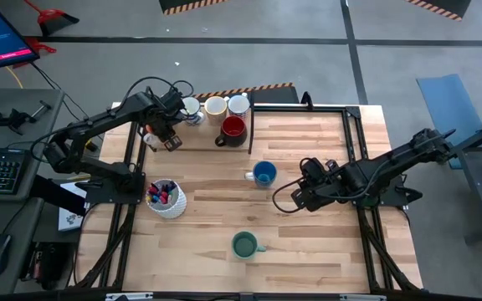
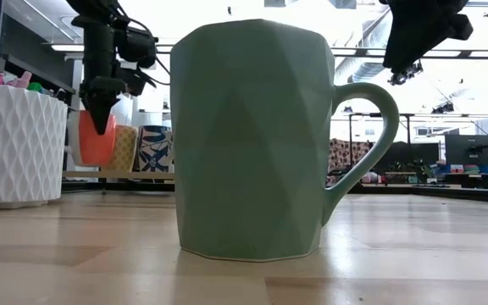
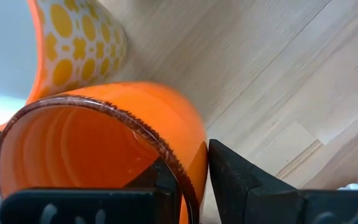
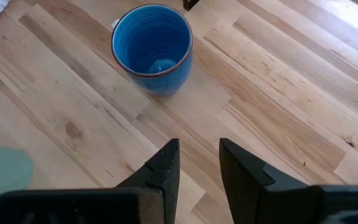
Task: Place coffee mugs
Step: Put the orange mug on the shelf
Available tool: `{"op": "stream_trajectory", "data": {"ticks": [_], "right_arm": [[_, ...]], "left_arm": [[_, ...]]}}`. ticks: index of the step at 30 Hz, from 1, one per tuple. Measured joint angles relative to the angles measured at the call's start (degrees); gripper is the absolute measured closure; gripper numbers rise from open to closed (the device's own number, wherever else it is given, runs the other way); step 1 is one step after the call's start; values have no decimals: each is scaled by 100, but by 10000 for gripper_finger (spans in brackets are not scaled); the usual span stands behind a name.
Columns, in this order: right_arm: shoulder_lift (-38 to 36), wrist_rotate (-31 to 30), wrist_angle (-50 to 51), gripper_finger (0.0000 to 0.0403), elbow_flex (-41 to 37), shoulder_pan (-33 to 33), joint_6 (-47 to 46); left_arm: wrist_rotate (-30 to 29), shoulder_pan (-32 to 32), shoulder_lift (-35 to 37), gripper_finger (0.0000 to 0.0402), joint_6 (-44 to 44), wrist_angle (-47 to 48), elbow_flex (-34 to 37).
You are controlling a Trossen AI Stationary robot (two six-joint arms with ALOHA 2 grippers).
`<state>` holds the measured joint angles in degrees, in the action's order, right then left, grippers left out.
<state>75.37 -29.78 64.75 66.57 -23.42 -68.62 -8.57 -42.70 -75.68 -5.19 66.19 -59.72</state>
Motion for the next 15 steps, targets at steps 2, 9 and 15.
{"op": "stream_trajectory", "data": {"ticks": [2, 9, 15], "right_arm": [[0, 11, 0, 311, 0, -17, 0], [0, 2, 2, 311, 0, -201, -66], [0, -80, 4, 311, 0, -374, -226]], "left_arm": [[-6, 0, 0, 339, 2, 0, 0], [-115, -1, 9, 327, 13, -39, 110], [-141, -4, 9, 325, 72, 10, 590]]}}
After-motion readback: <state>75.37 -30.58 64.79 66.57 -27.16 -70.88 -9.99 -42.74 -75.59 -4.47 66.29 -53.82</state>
